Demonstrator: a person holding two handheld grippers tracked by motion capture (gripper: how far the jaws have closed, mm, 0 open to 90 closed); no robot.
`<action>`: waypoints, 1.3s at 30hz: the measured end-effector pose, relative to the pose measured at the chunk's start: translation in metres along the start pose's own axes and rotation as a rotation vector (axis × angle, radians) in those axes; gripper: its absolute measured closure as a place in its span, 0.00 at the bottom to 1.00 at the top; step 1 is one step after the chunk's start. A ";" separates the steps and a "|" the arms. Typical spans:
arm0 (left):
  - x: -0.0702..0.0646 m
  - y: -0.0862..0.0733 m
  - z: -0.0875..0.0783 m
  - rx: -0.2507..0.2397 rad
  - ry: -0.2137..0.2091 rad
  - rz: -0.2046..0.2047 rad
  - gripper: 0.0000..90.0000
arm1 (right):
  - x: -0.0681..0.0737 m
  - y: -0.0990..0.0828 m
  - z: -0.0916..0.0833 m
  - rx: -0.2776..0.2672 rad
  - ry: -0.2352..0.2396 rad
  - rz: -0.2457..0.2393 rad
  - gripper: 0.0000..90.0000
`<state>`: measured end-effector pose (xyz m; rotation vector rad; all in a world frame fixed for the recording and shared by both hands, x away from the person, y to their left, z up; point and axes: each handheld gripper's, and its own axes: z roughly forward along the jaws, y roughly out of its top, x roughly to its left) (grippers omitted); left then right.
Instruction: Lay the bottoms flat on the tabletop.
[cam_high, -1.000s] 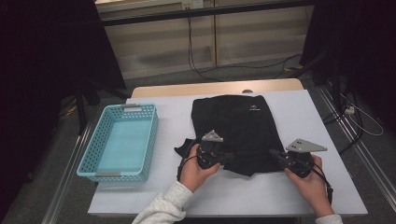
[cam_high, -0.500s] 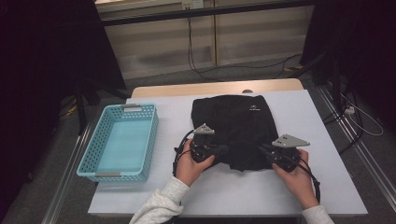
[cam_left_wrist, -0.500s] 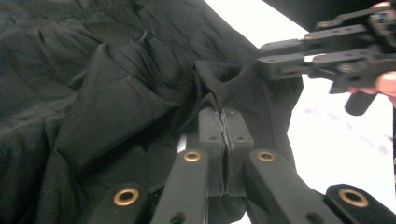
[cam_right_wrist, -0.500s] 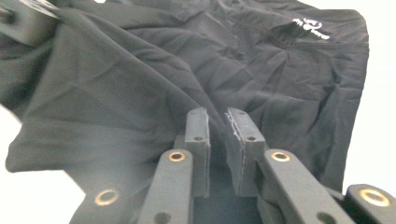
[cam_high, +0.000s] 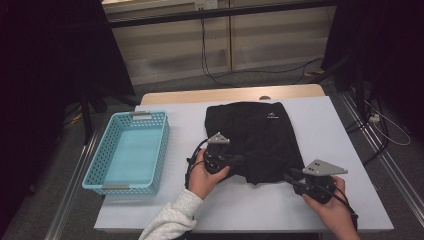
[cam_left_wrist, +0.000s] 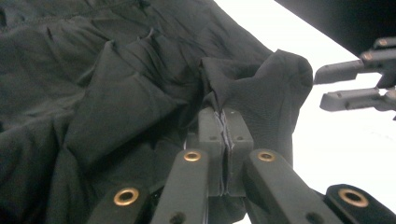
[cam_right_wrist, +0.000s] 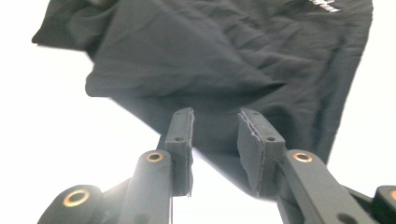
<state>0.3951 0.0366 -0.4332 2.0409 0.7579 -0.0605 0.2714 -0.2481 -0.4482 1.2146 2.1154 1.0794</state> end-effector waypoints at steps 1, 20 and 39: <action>0.000 0.000 0.000 0.001 -0.001 -0.002 0.98 | 0.002 0.000 0.002 0.003 0.004 -0.008 0.72; 0.003 -0.001 -0.007 -0.020 -0.004 -0.041 0.98 | 0.006 0.015 0.029 0.026 0.042 -0.019 1.00; 0.008 -0.001 -0.008 -0.032 0.018 -0.051 0.98 | 0.019 0.017 0.039 0.038 0.047 -0.083 0.55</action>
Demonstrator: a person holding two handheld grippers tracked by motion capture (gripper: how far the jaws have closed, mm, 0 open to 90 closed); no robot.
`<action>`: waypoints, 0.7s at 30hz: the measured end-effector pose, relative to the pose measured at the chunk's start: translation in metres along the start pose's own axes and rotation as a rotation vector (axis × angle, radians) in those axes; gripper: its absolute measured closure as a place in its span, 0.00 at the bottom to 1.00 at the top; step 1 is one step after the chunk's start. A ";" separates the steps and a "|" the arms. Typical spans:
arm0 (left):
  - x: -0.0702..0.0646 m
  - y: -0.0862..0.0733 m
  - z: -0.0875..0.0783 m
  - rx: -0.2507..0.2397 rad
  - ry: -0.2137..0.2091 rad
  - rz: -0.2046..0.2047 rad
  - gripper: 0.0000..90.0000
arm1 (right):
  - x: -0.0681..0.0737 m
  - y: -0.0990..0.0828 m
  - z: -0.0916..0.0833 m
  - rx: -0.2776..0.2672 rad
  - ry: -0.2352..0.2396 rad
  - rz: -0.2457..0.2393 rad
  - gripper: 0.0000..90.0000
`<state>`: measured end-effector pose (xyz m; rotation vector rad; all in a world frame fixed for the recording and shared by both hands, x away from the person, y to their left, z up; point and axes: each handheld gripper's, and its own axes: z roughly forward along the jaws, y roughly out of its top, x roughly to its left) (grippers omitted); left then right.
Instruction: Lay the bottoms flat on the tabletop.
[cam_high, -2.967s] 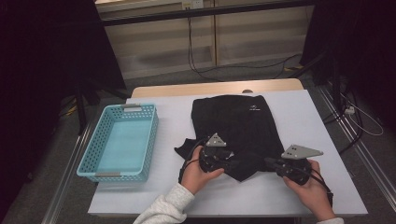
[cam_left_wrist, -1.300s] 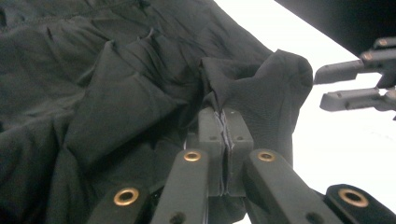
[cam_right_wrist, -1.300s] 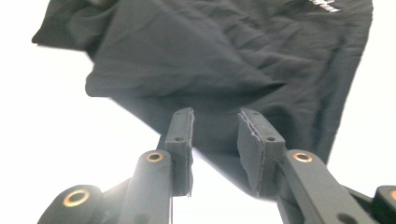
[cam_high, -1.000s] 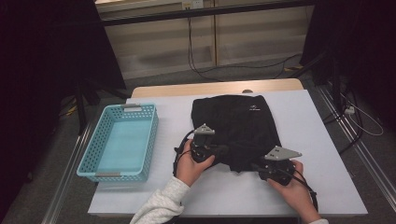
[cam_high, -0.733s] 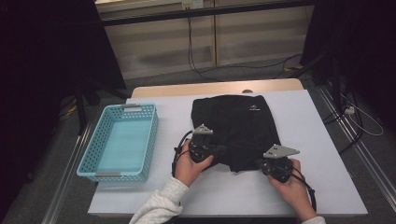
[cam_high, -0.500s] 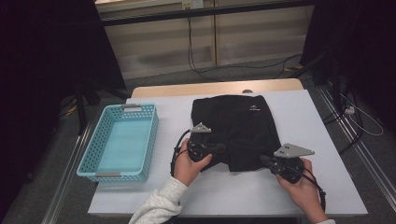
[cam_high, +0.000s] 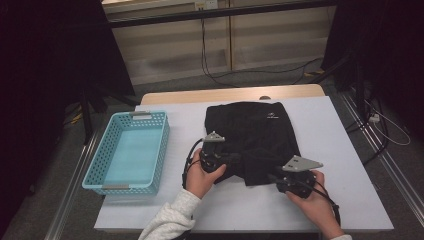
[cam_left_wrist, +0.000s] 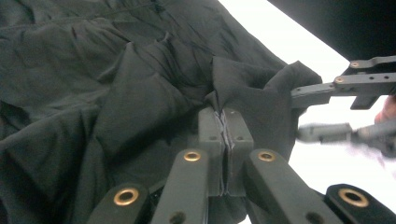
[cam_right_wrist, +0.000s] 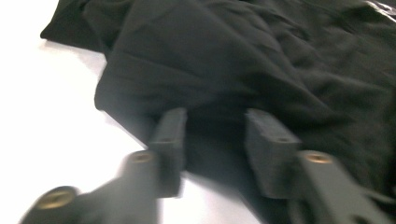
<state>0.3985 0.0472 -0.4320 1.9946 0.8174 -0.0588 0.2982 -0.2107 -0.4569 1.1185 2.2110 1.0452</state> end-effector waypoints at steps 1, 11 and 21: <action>0.001 -0.001 0.000 0.004 0.000 -0.001 0.98 | 0.003 0.002 0.004 0.010 -0.002 -0.008 0.51; 0.006 -0.008 0.001 0.008 0.018 -0.014 0.98 | 0.000 0.004 0.025 0.029 0.006 0.007 0.98; 0.007 -0.005 -0.003 0.002 0.022 -0.017 0.98 | -0.004 0.006 0.000 -0.021 0.045 0.046 1.00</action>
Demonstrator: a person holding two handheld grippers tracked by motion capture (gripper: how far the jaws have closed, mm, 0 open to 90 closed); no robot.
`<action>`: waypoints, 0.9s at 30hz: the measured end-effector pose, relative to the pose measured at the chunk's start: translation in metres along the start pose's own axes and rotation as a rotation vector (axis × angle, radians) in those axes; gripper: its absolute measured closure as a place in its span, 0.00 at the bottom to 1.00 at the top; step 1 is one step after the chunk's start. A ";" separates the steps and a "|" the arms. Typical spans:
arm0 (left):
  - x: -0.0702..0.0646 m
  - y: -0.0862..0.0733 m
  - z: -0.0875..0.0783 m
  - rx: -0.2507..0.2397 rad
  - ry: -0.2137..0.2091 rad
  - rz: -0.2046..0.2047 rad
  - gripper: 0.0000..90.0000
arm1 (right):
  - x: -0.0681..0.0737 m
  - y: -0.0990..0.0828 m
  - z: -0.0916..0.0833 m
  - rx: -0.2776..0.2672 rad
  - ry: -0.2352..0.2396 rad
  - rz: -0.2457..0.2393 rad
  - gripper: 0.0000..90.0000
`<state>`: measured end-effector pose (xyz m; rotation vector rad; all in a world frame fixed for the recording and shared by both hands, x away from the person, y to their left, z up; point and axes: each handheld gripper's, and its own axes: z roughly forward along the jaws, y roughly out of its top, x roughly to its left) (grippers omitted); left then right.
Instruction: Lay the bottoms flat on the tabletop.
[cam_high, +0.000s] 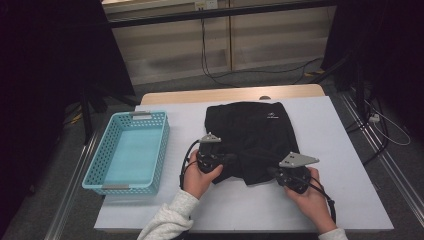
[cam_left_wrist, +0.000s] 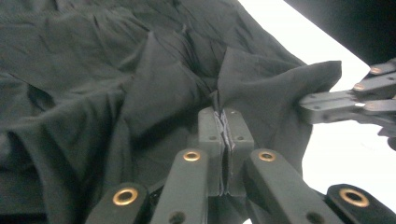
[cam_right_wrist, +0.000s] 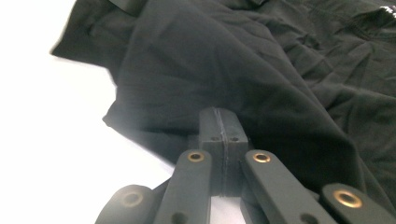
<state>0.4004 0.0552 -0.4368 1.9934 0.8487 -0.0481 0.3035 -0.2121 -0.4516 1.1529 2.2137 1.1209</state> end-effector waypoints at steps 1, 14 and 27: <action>-0.001 0.000 0.000 -0.003 0.000 0.005 0.98 | -0.001 0.000 -0.005 -0.010 0.002 0.004 1.00; -0.023 0.005 0.004 0.019 -0.055 0.044 0.97 | -0.020 -0.013 -0.053 -0.082 -0.002 0.119 1.00; -0.017 -0.007 0.018 0.061 -0.032 0.031 0.97 | 0.007 -0.017 -0.004 0.066 0.061 0.000 0.68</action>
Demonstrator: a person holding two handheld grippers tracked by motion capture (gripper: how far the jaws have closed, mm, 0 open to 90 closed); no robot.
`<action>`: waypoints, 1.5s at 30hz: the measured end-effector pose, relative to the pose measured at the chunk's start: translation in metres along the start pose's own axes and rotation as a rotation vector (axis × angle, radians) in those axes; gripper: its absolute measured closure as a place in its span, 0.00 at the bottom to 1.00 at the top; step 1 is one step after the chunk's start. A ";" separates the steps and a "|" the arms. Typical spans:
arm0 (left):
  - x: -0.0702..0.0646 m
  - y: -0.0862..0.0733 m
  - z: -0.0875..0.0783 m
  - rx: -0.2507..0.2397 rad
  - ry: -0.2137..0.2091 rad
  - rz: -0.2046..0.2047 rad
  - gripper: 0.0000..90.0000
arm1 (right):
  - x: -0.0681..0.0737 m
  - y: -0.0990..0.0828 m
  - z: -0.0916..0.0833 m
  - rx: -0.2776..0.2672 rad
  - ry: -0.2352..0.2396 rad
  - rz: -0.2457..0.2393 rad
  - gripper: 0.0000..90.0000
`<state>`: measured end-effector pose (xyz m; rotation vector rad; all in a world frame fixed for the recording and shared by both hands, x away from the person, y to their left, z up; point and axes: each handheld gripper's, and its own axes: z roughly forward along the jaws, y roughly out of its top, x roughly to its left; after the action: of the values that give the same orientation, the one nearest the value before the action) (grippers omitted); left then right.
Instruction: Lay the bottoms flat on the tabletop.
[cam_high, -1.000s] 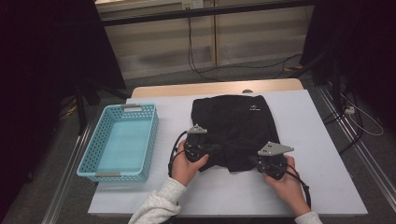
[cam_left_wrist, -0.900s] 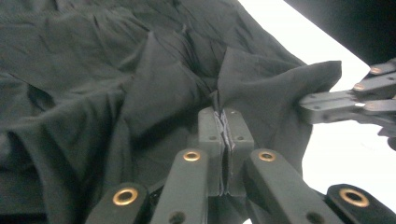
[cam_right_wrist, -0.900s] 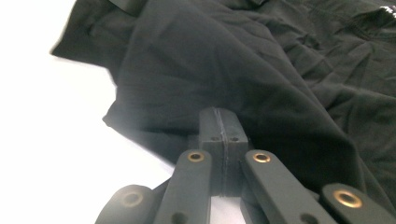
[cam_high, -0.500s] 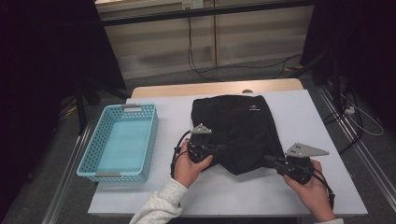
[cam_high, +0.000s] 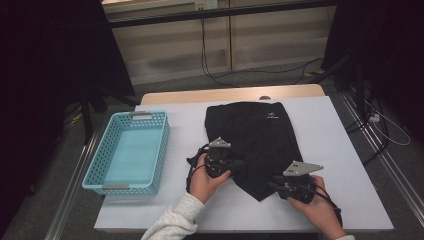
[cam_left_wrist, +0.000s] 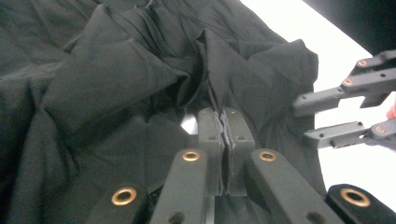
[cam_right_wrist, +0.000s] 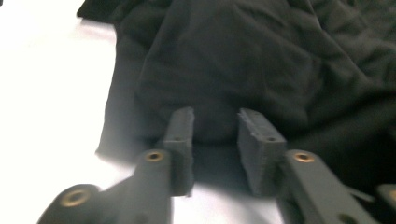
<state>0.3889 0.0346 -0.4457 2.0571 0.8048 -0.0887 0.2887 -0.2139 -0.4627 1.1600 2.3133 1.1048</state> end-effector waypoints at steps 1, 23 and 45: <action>0.000 0.000 -0.001 -0.001 0.004 -0.003 0.97 | 0.002 0.003 0.002 -0.010 0.007 0.002 0.66; -0.018 0.001 0.007 0.045 -0.060 0.030 0.95 | -0.002 -0.009 -0.030 -0.053 0.025 0.036 1.00; -0.011 0.002 0.003 0.002 -0.004 0.089 0.55 | -0.021 -0.037 -0.068 -0.068 -0.028 0.111 1.00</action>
<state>0.3819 0.0261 -0.4424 2.0908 0.7097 -0.0438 0.2429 -0.2775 -0.4478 1.2824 2.1959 1.1885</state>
